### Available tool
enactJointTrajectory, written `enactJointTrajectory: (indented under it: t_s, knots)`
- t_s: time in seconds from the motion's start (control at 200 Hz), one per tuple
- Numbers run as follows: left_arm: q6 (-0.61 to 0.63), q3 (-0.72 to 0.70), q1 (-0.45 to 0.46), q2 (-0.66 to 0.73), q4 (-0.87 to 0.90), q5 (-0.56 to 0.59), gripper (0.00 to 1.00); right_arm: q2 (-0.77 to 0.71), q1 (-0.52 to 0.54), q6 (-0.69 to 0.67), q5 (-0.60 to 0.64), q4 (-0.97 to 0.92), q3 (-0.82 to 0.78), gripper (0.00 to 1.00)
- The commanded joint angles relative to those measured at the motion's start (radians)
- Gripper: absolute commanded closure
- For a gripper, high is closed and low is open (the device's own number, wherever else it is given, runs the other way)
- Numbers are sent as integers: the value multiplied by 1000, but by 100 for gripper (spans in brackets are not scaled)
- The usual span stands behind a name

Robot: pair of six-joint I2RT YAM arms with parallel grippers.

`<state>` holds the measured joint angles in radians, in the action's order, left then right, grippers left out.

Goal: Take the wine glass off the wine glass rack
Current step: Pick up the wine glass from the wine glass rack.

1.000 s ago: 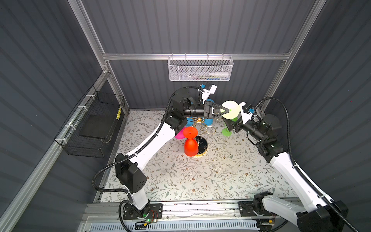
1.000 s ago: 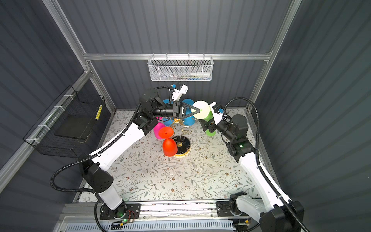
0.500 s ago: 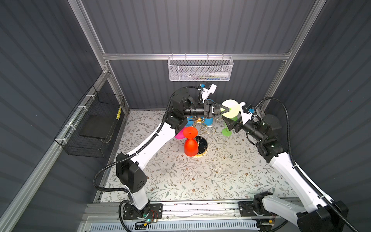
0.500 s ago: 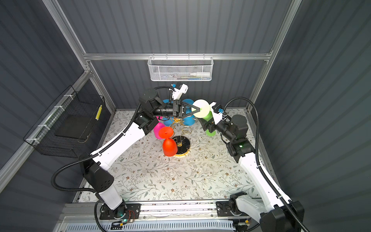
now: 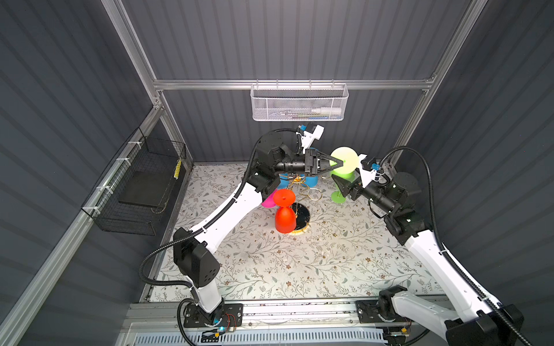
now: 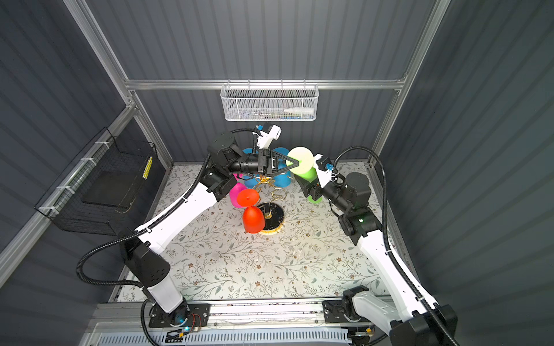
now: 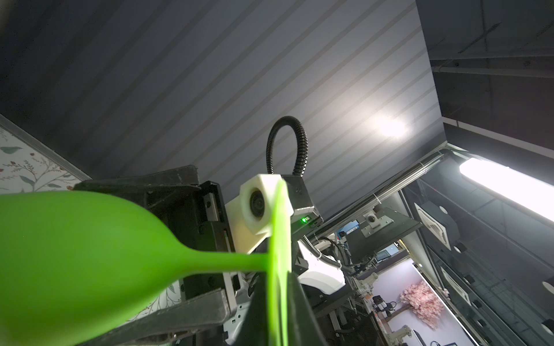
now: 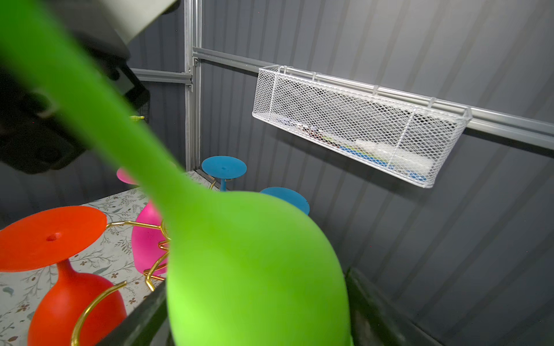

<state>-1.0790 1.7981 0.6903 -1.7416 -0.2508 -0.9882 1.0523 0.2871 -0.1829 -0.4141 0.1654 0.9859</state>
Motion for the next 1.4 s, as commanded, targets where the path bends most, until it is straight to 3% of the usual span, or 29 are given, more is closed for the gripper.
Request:
enactJointTrajectory:
  t_s: [0.0,0.05,0.1,0.37,0.455,0.56,0.735,0.975,1.131,1.391]
  knots:
    - [14,3,-12,-3,-48,-28,57,-28,7,21,1,-33,29,35]
    - [19,0,-17,-3,-48,-28,41,-37,8,32,5,-48,32,36]
    - [26,-4,-22,3,-51,-26,34,-45,8,45,11,-71,39,37]
    - [117,-46,-79,52,-19,5,21,-111,9,81,54,-263,89,46]
    - [215,-69,-106,76,34,64,19,-122,9,105,67,-362,127,49]
    - [449,-75,-115,107,183,225,19,-127,9,133,133,-517,196,54]
    - [763,-175,-109,168,124,515,20,-137,18,170,160,-734,288,60]
    - [1307,-304,-81,173,-70,537,26,-108,39,236,175,-915,374,64]
    - [1508,-303,-71,138,-142,520,30,-87,55,265,164,-972,391,66]
    - [1677,-316,-66,92,-251,373,34,-43,82,286,154,-1019,418,68]
